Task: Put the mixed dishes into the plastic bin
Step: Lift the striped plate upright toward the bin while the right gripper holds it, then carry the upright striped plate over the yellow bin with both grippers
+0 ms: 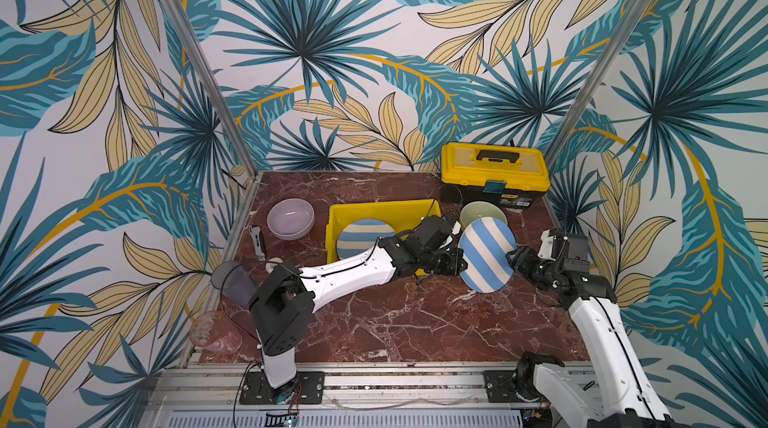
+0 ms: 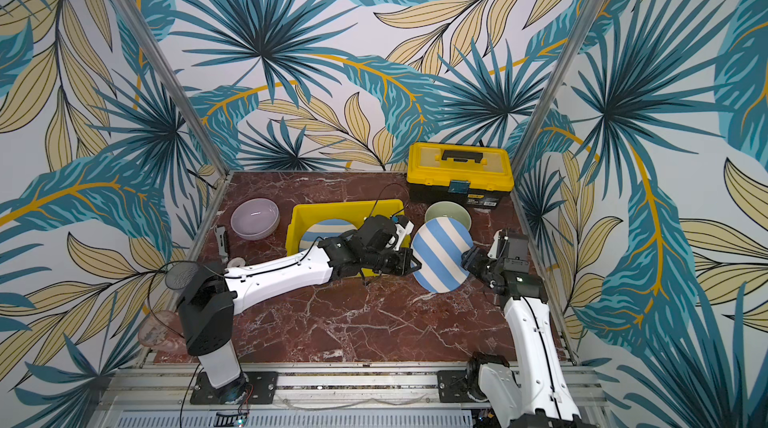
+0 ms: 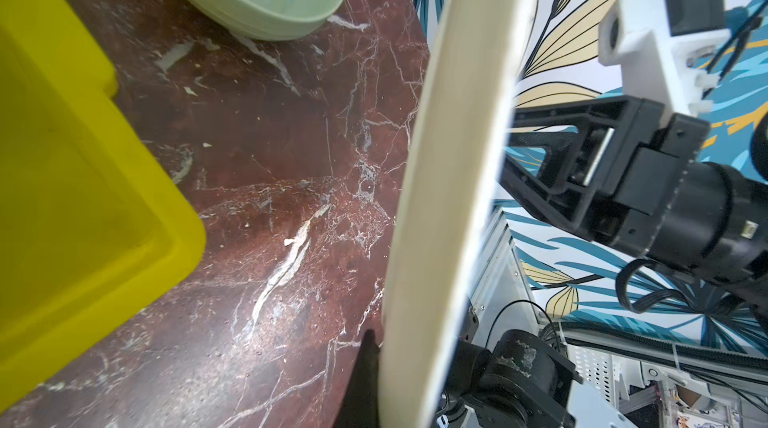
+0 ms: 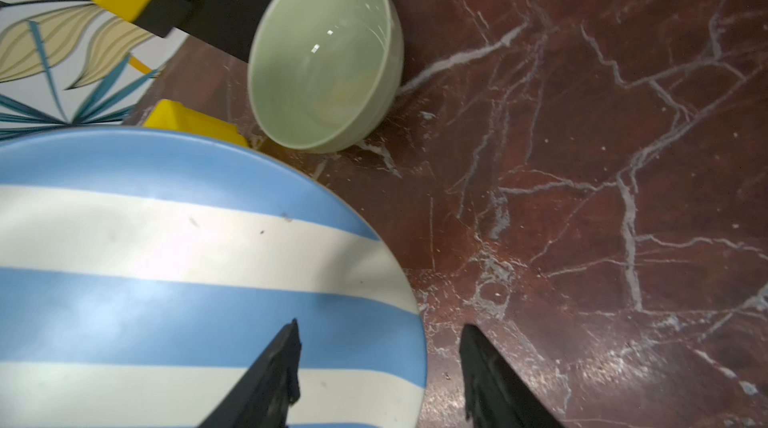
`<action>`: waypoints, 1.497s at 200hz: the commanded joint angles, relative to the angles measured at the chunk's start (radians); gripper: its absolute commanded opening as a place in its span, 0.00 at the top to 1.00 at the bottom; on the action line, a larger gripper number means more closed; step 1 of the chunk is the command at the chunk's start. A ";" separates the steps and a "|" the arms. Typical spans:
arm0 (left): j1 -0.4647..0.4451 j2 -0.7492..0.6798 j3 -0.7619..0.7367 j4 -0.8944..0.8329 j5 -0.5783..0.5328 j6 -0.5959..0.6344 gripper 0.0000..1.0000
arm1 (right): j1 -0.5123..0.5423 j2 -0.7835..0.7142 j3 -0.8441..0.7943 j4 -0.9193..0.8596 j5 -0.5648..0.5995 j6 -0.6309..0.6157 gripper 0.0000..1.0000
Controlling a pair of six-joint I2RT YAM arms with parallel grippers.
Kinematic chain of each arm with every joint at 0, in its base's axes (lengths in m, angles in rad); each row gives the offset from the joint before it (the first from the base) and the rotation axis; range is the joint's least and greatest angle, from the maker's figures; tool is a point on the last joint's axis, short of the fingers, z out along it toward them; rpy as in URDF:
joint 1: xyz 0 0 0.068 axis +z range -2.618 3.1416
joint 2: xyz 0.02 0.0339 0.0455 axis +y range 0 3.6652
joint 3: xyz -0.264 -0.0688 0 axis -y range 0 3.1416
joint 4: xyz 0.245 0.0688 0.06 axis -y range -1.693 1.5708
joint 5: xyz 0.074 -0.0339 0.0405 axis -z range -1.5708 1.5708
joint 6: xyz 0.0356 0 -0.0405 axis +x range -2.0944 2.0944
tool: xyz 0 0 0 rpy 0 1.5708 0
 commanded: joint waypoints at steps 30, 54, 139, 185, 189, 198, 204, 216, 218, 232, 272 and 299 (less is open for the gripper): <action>0.067 -0.115 0.034 -0.133 -0.017 0.078 0.98 | 0.004 -0.045 0.109 0.007 -0.174 0.003 0.33; 0.093 -0.179 0.045 -0.228 -0.049 0.144 0.98 | 0.004 -0.036 0.122 0.116 -0.351 0.014 0.30; 0.318 -0.408 -0.094 -0.205 0.266 0.146 0.98 | 0.045 -0.014 0.169 0.364 -0.587 0.141 0.27; 0.400 -0.488 -0.159 -0.170 0.430 0.152 0.98 | 0.187 0.060 0.208 0.370 -0.561 0.099 0.37; 0.409 -0.492 -0.165 -0.164 0.449 0.148 0.98 | 0.204 0.070 0.211 0.369 -0.554 0.093 0.38; 0.430 -0.499 -0.175 -0.151 0.490 0.137 0.98 | 0.237 0.092 0.222 0.362 -0.537 0.077 0.40; 0.445 -0.503 -0.186 -0.137 0.519 0.126 0.98 | 0.257 0.106 0.230 0.355 -0.523 0.066 0.40; 0.473 -0.511 -0.204 -0.114 0.565 0.106 0.98 | 0.294 0.132 0.249 0.341 -0.493 0.050 0.41; 0.477 -0.512 -0.207 -0.111 0.570 0.104 0.98 | 0.299 0.136 0.251 0.337 -0.488 0.048 0.42; 0.500 -0.530 -0.222 -0.103 0.592 0.098 0.98 | 0.333 0.155 0.270 0.329 -0.456 0.034 0.42; 0.562 -0.593 -0.264 -0.082 0.648 0.085 0.98 | 0.385 0.203 0.300 0.322 -0.426 0.029 0.46; 0.597 -0.623 -0.290 -0.061 0.682 0.069 0.98 | 0.420 0.240 0.306 0.351 -0.431 0.050 0.55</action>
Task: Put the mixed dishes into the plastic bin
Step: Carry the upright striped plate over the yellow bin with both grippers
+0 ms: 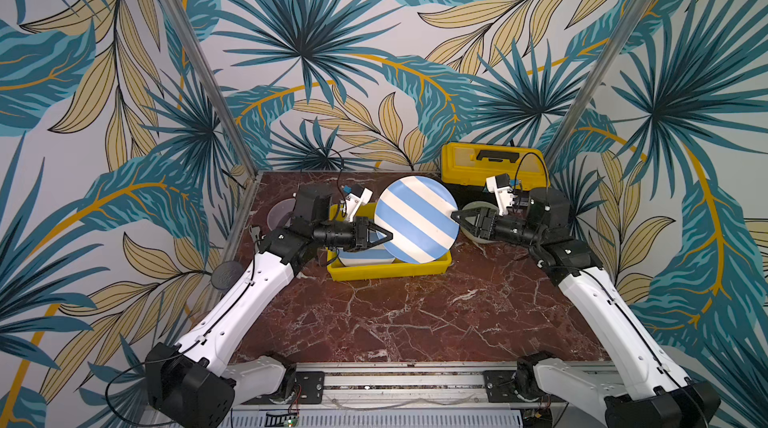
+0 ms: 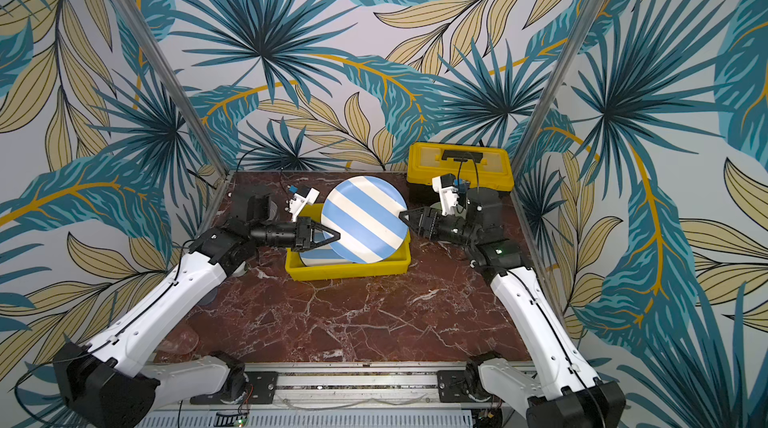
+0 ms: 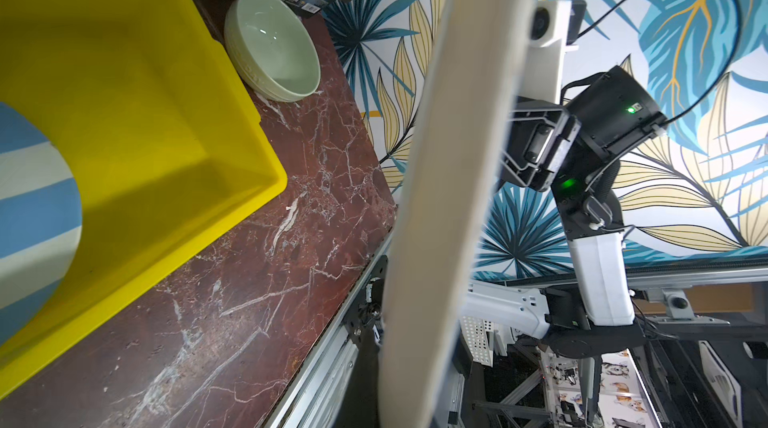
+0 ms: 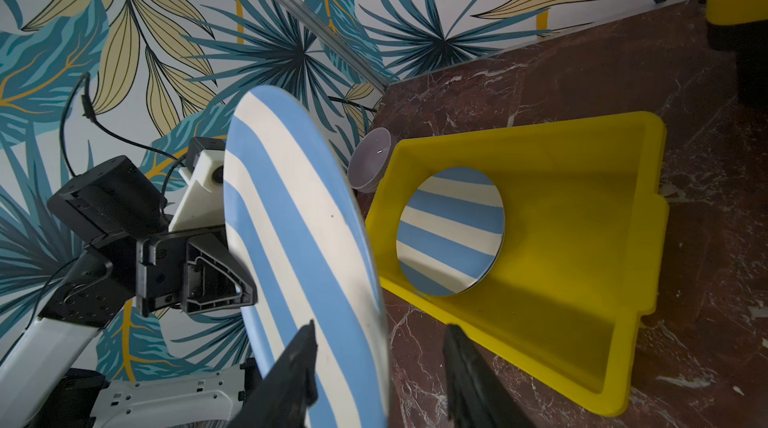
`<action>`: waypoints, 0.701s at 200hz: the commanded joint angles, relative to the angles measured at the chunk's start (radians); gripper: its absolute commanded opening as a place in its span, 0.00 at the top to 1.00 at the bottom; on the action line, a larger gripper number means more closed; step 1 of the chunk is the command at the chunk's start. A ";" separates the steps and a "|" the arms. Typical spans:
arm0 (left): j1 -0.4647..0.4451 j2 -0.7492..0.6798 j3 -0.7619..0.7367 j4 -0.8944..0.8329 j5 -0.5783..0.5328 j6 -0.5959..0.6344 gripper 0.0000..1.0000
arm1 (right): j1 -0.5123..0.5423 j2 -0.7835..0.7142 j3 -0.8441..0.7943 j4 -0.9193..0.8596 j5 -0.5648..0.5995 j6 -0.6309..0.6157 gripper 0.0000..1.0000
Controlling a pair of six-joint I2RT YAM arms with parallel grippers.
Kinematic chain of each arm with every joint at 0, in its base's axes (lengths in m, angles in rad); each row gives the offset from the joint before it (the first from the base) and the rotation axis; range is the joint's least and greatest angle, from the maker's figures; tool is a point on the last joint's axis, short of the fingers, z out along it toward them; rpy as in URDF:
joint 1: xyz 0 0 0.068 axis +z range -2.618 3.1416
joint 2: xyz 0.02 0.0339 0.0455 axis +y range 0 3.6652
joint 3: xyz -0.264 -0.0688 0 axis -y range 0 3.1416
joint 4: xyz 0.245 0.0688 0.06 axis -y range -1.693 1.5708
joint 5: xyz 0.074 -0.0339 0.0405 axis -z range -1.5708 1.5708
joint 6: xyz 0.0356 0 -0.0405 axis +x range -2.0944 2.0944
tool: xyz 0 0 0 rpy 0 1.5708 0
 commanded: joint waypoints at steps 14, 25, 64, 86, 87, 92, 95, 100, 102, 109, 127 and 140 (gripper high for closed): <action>0.042 -0.054 -0.028 0.111 0.081 -0.028 0.98 | 0.044 0.050 0.014 0.060 -0.009 0.027 0.58; 0.048 -0.056 -0.037 0.127 0.093 -0.040 0.99 | 0.058 0.063 0.010 0.122 -0.029 0.053 0.59; 0.053 -0.056 -0.055 0.138 0.099 -0.045 0.99 | 0.102 0.102 0.007 0.263 -0.080 0.137 0.65; 0.067 -0.057 -0.068 0.141 0.102 -0.048 1.00 | 0.113 0.115 0.005 0.306 -0.087 0.161 0.69; 0.067 -0.058 -0.070 0.141 0.102 -0.048 1.00 | 0.114 0.116 0.005 0.306 -0.088 0.161 0.70; 0.071 -0.058 -0.071 0.141 0.102 -0.049 1.00 | 0.116 0.118 0.004 0.312 -0.088 0.165 0.71; 0.073 -0.059 -0.074 0.141 0.102 -0.049 1.00 | 0.117 0.119 0.004 0.316 -0.089 0.168 0.71; 0.080 -0.060 -0.080 0.140 0.102 -0.049 1.00 | 0.117 0.122 0.004 0.324 -0.091 0.175 0.73; 0.083 -0.060 -0.082 0.141 0.102 -0.051 1.00 | 0.118 0.123 0.004 0.326 -0.092 0.176 0.73; 0.094 -0.060 -0.093 0.141 0.105 -0.053 1.00 | 0.118 0.126 0.004 0.334 -0.093 0.181 0.74; 0.125 -0.061 -0.121 0.180 0.109 -0.068 1.00 | 0.121 0.138 0.021 0.313 -0.086 0.188 0.80; 0.142 -0.063 -0.138 0.188 0.108 -0.074 0.99 | 0.125 0.146 0.045 0.276 -0.080 0.178 0.85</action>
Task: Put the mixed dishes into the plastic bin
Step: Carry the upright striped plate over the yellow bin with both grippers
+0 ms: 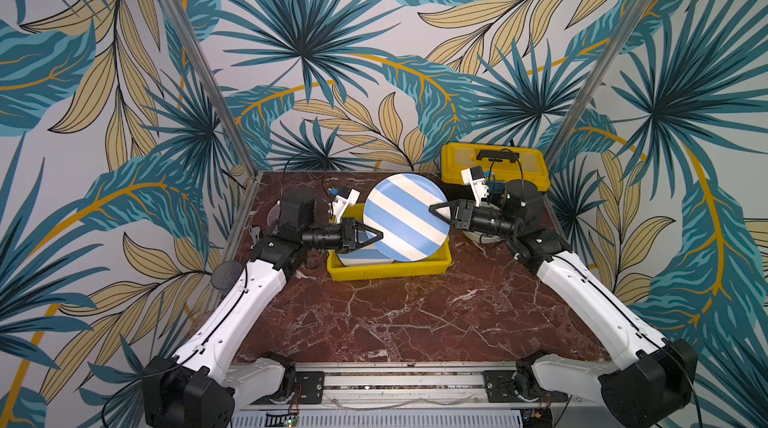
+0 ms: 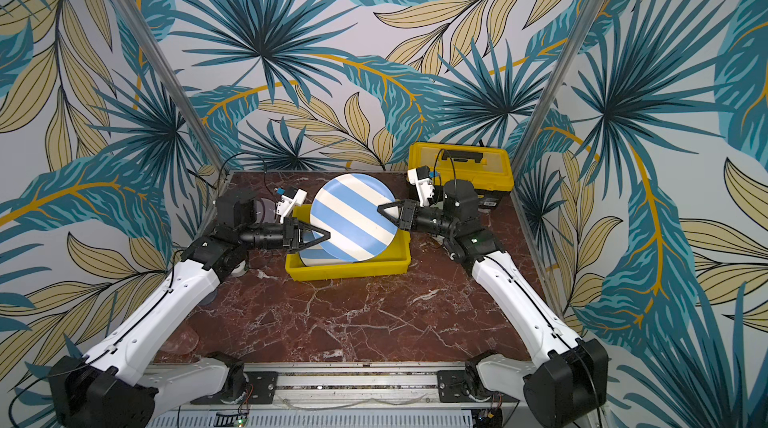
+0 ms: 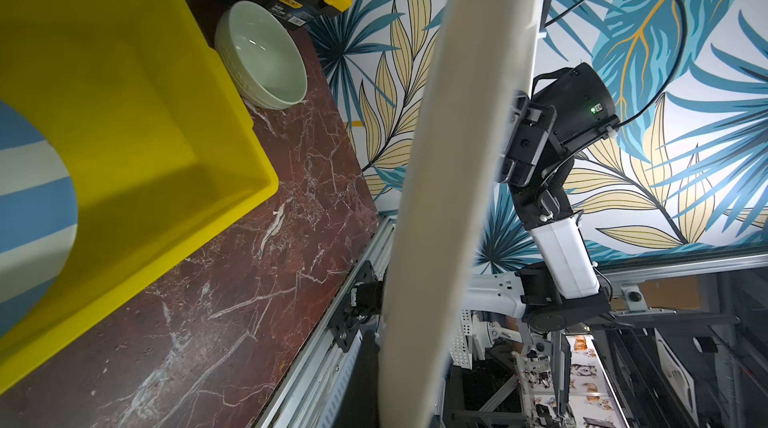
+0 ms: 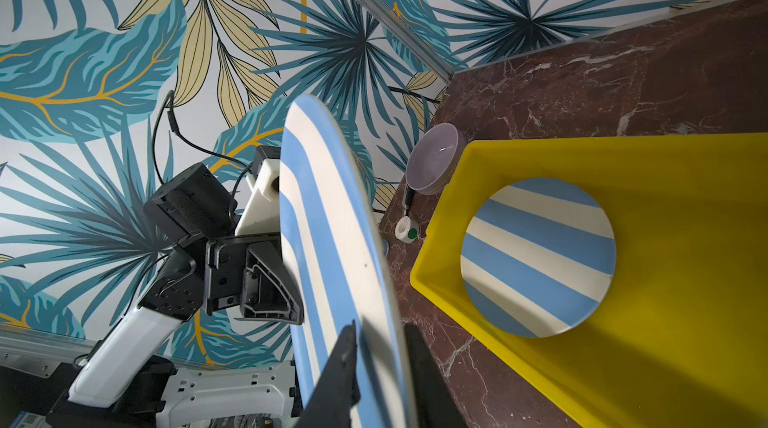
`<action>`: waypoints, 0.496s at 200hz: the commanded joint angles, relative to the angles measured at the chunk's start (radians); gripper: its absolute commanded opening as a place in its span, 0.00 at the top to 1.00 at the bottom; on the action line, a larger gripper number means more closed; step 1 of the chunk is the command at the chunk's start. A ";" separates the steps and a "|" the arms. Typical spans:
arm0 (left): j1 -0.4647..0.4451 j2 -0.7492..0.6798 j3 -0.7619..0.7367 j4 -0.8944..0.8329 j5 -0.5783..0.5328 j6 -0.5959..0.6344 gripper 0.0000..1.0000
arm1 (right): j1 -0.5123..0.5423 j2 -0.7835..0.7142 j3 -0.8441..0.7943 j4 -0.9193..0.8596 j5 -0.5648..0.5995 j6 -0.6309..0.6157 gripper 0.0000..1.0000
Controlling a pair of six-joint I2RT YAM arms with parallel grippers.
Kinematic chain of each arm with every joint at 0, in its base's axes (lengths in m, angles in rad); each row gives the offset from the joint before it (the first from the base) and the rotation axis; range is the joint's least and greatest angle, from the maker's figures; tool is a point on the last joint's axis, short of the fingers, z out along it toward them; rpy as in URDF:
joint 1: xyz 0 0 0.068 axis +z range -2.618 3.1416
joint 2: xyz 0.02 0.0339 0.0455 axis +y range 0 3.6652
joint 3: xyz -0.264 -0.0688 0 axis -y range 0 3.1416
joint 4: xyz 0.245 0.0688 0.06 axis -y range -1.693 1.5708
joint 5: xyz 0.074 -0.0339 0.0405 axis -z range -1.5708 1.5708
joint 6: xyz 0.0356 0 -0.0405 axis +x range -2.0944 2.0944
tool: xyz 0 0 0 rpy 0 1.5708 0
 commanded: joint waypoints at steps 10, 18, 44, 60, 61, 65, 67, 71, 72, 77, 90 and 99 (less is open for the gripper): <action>0.046 -0.023 -0.038 0.070 -0.002 -0.015 0.97 | 0.015 0.021 0.051 -0.013 -0.006 0.004 0.87; 0.050 -0.025 -0.042 0.070 -0.004 -0.013 0.93 | 0.017 0.026 0.058 -0.023 -0.003 0.003 0.89; 0.057 -0.028 -0.053 0.067 -0.008 -0.007 0.72 | 0.023 0.048 0.070 -0.016 0.010 0.023 0.97; 0.066 -0.029 -0.055 0.032 -0.033 0.010 0.56 | 0.030 0.064 0.070 -0.005 0.013 0.034 0.98; 0.067 -0.029 -0.055 0.033 -0.035 0.011 0.56 | 0.030 0.065 0.070 -0.005 0.013 0.034 0.99; 0.070 -0.028 -0.054 0.017 -0.040 0.014 0.53 | 0.030 0.068 0.070 -0.008 0.014 0.034 0.99; 0.073 -0.028 -0.055 0.003 -0.043 0.018 0.52 | 0.030 0.069 0.070 -0.010 0.013 0.033 0.99; 0.078 -0.027 -0.055 -0.011 -0.049 0.022 0.49 | 0.031 0.074 0.072 -0.014 0.016 0.031 0.99; 0.080 -0.027 -0.055 -0.013 -0.050 0.023 0.48 | 0.031 0.074 0.072 -0.015 0.016 0.031 0.99; 0.087 -0.028 -0.056 -0.024 -0.055 0.029 0.45 | 0.031 0.075 0.073 -0.023 0.021 0.027 1.00; 0.109 -0.033 -0.063 -0.070 -0.091 0.052 0.38 | 0.031 0.079 0.075 -0.038 0.035 0.019 1.00; 0.124 -0.040 -0.068 -0.102 -0.128 0.071 0.33 | 0.031 0.080 0.082 -0.059 0.057 0.008 1.00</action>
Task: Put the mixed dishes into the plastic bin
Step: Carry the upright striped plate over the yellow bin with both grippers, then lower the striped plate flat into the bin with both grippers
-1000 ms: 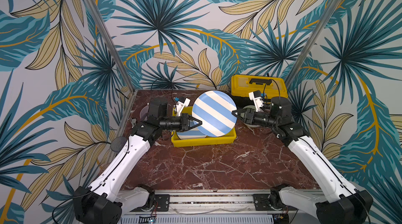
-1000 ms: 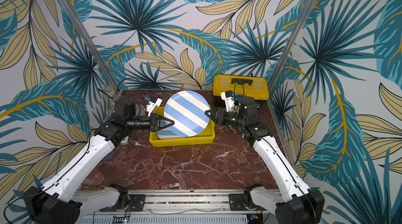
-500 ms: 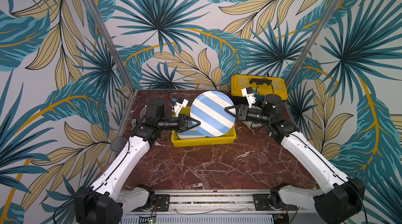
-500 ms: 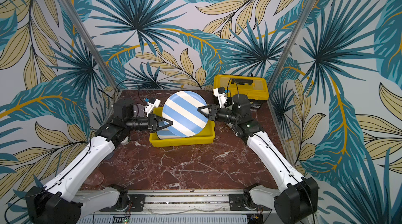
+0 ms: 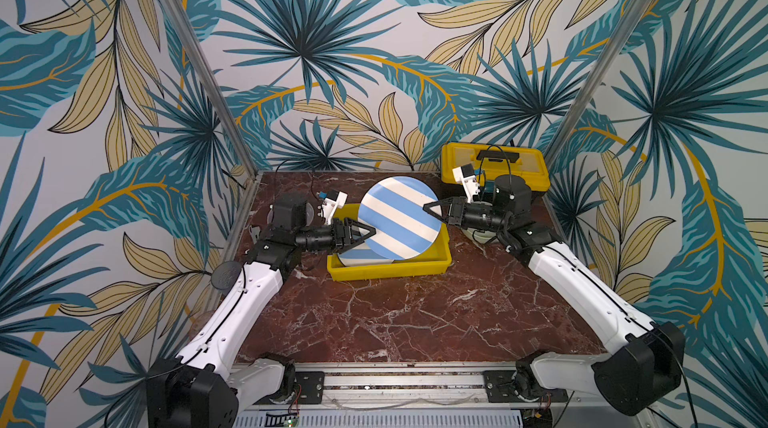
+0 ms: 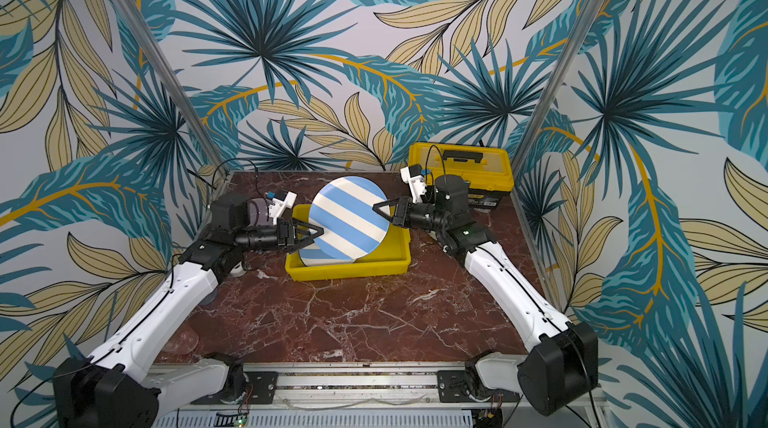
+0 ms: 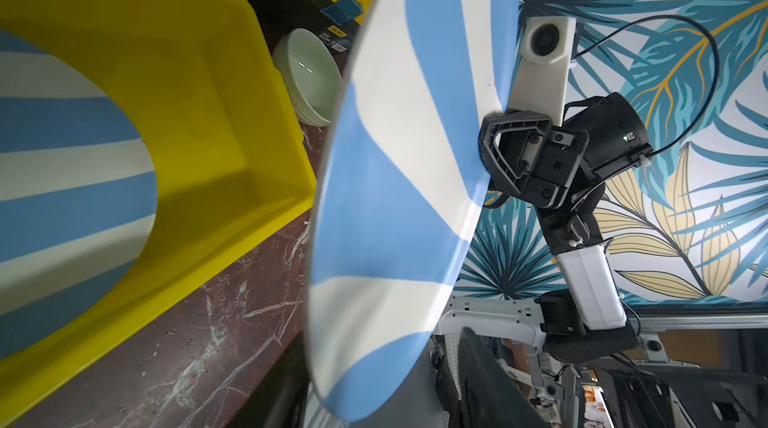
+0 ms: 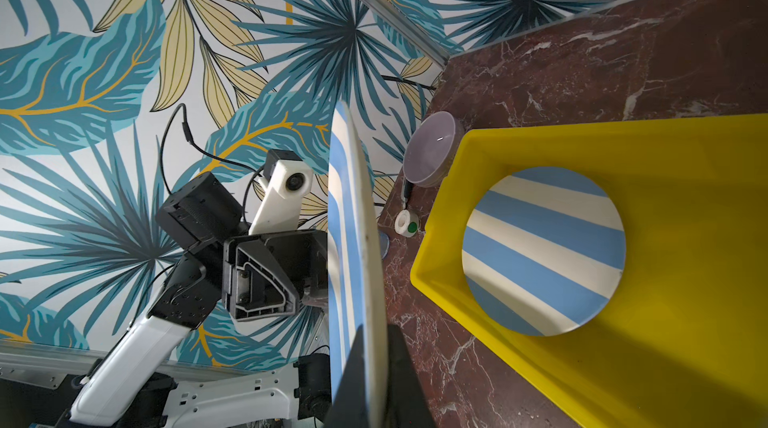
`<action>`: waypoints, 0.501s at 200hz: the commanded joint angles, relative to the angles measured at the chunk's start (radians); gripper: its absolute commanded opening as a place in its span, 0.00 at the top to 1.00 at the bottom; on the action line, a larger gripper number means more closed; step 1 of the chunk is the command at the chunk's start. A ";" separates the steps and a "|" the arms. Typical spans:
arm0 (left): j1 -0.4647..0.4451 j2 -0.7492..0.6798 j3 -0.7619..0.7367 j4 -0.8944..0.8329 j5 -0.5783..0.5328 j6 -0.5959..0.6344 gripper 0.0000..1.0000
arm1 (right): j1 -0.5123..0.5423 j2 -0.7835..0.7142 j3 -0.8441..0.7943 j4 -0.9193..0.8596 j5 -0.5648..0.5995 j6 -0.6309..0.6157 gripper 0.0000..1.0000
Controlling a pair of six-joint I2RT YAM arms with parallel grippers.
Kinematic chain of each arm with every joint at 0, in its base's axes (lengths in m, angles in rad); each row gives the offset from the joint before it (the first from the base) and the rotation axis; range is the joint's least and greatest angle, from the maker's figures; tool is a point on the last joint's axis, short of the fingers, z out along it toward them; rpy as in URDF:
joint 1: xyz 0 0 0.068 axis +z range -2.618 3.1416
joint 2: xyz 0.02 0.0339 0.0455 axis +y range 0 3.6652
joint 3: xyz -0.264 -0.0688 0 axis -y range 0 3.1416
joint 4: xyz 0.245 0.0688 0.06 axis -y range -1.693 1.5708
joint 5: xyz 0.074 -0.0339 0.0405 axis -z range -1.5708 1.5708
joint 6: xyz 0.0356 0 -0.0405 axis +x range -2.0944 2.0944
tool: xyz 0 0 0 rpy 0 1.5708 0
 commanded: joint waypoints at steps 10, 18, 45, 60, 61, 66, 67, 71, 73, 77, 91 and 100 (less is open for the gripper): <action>0.054 -0.045 -0.017 -0.134 -0.138 0.073 0.29 | 0.007 0.001 0.041 -0.067 0.078 -0.028 1.00; 0.063 -0.052 -0.015 -0.180 -0.197 0.091 0.27 | 0.006 0.005 0.055 -0.107 0.118 -0.046 1.00; 0.077 -0.082 -0.010 -0.288 -0.357 0.136 0.24 | 0.009 0.040 0.113 -0.308 0.260 -0.114 1.00; 0.080 -0.111 -0.017 -0.306 -0.415 0.143 0.20 | 0.012 0.063 0.125 -0.342 0.301 -0.128 1.00; 0.080 -0.113 -0.018 -0.307 -0.419 0.143 0.20 | 0.012 0.065 0.126 -0.343 0.304 -0.128 1.00; 0.082 -0.123 -0.023 -0.309 -0.438 0.142 0.19 | 0.013 0.072 0.124 -0.344 0.313 -0.129 1.00; 0.082 -0.125 -0.023 -0.310 -0.443 0.142 0.19 | 0.014 0.074 0.124 -0.344 0.315 -0.130 1.00; 0.082 -0.133 -0.029 -0.310 -0.461 0.139 0.18 | 0.015 0.080 0.124 -0.344 0.322 -0.130 1.00; 0.082 -0.138 -0.032 -0.309 -0.471 0.137 0.18 | 0.016 0.084 0.124 -0.344 0.325 -0.131 1.00; 0.083 -0.147 -0.037 -0.310 -0.490 0.134 0.17 | 0.019 0.092 0.126 -0.343 0.331 -0.130 1.00; 0.086 -0.177 -0.051 -0.309 -0.543 0.129 0.13 | 0.029 0.120 0.129 -0.336 0.348 -0.125 1.00; 0.089 -0.198 -0.057 -0.311 -0.567 0.132 0.11 | 0.036 0.138 0.129 -0.322 0.358 -0.122 1.00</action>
